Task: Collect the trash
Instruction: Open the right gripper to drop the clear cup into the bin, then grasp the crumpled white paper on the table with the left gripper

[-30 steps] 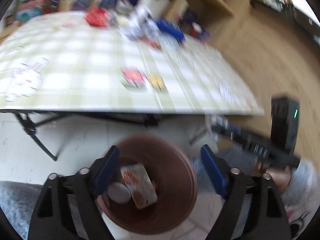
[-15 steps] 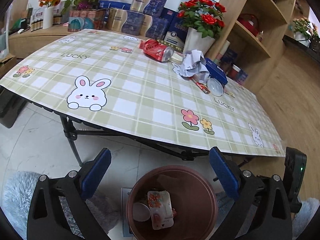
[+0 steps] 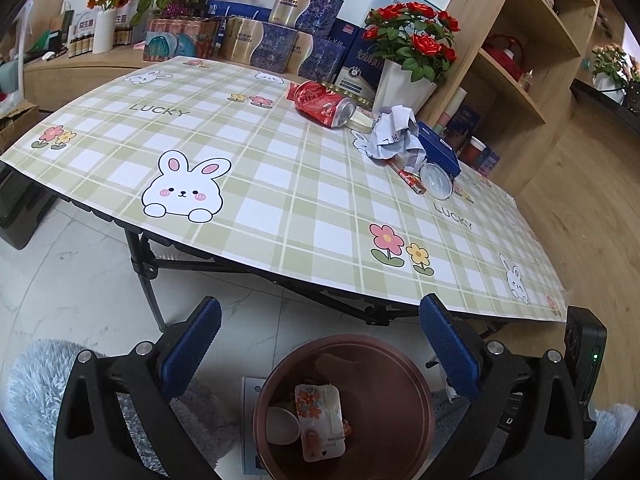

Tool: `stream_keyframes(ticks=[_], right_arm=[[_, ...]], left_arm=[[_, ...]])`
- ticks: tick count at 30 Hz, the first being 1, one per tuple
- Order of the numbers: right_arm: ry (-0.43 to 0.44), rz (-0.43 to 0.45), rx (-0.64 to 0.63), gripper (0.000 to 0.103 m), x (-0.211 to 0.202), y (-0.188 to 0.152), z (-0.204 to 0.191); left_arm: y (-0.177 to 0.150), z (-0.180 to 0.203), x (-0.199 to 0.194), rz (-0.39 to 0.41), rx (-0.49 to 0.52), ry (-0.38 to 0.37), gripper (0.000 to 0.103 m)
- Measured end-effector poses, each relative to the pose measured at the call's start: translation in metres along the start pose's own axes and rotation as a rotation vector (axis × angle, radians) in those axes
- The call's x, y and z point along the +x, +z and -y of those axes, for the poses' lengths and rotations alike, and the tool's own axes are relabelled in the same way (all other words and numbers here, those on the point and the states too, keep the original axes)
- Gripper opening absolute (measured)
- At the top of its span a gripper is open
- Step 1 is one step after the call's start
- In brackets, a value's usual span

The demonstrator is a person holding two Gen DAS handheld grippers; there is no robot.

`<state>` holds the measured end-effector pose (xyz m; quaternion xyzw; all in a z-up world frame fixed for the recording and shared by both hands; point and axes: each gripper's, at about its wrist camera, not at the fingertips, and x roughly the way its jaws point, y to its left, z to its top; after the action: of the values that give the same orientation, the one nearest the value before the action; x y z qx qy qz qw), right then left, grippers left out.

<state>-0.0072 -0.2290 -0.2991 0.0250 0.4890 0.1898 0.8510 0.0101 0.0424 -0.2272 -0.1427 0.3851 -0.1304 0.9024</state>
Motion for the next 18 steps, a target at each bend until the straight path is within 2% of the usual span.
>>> stream_keyframes(ticks=[2,4,8,10,13,16,18], right_arm=[[-0.003,0.001,-0.007,0.032,0.000,0.000,-0.001],[-0.009,0.007,-0.014,0.049,-0.001,0.000,-0.003],[-0.013,0.019,-0.012,0.064,-0.003,0.000,-0.002],[-0.021,0.032,-0.005,0.079,-0.006,0.001,0.000],[-0.035,0.059,0.007,0.090,-0.012,0.002,0.002],[-0.058,0.089,0.022,0.097,-0.018,0.003,0.005],[-0.066,0.133,0.033,0.097,-0.026,0.005,0.008]], left_arm=[[0.000,0.000,0.001,-0.002,0.000,0.001,0.097],[0.000,0.000,0.001,-0.002,0.001,0.002,0.097],[-0.001,0.000,0.002,-0.004,0.004,0.005,0.097],[-0.001,0.001,0.003,-0.007,0.006,0.004,0.097],[-0.002,0.001,0.003,-0.008,0.009,-0.002,0.097],[-0.002,0.002,0.003,-0.008,0.012,-0.006,0.097],[-0.003,0.002,0.004,-0.010,0.014,-0.008,0.097]])
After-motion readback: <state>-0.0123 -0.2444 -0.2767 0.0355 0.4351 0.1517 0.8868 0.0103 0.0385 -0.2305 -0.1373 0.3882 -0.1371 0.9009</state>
